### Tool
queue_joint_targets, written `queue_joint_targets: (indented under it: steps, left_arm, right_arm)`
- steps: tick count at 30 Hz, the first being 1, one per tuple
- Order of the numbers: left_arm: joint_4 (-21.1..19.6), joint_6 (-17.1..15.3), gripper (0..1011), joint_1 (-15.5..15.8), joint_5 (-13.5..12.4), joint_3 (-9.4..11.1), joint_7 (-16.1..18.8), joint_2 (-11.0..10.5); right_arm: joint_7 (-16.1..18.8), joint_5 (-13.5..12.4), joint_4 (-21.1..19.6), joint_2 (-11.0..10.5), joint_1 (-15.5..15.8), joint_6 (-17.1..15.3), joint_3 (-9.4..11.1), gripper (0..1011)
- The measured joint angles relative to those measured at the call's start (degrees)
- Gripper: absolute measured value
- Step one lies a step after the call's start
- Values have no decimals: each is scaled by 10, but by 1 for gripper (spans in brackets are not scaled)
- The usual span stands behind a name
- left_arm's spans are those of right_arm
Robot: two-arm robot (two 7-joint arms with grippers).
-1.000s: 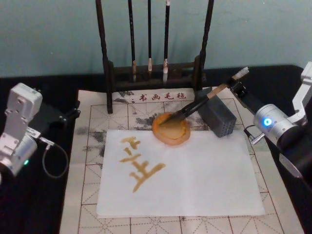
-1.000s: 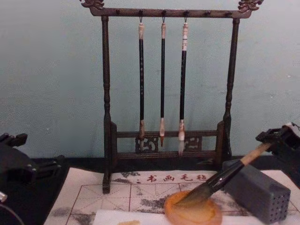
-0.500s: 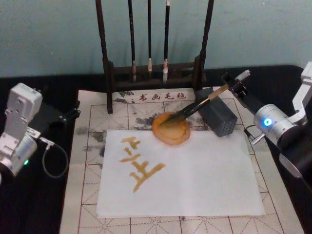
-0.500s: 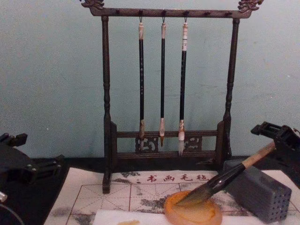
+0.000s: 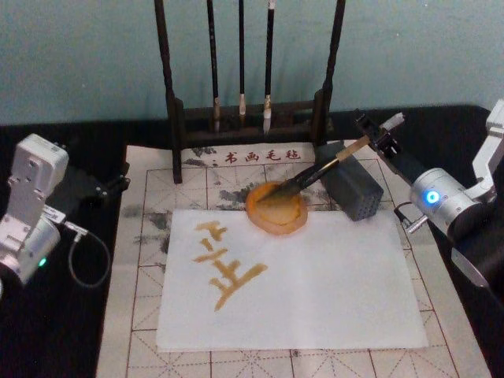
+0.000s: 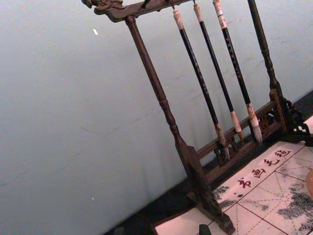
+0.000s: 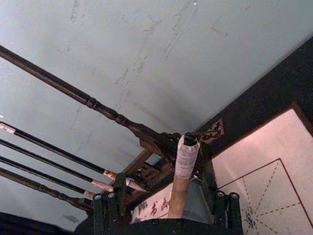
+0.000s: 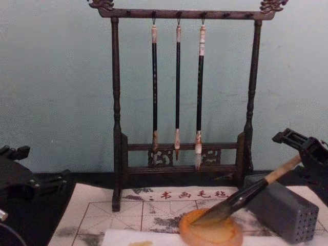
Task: Pick up the brush from the inkstone, write on the paper, then place the brush back to its original position.
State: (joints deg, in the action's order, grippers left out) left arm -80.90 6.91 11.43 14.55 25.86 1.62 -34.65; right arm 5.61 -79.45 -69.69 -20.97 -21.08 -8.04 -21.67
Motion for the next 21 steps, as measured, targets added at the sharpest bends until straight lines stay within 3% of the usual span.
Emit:
queue_joint_targets:
  steps: [10, 17, 21]
  left_arm:
    - [0, 0, 1001, 0, 0, 0, 0, 0]
    - [0, 0, 1001, 0, 0, 0, 0, 0]
    - [0, 0, 1001, 0, 0, 0, 0, 0]
  right_arm:
    - [4, -9, -12, -12, 9, 0, -2, 1000]
    - [2, -26, -53, -40, 40, -3, 1, 1000]
    - [5, -19, -87, -65, 68, 12, -3, 1000]
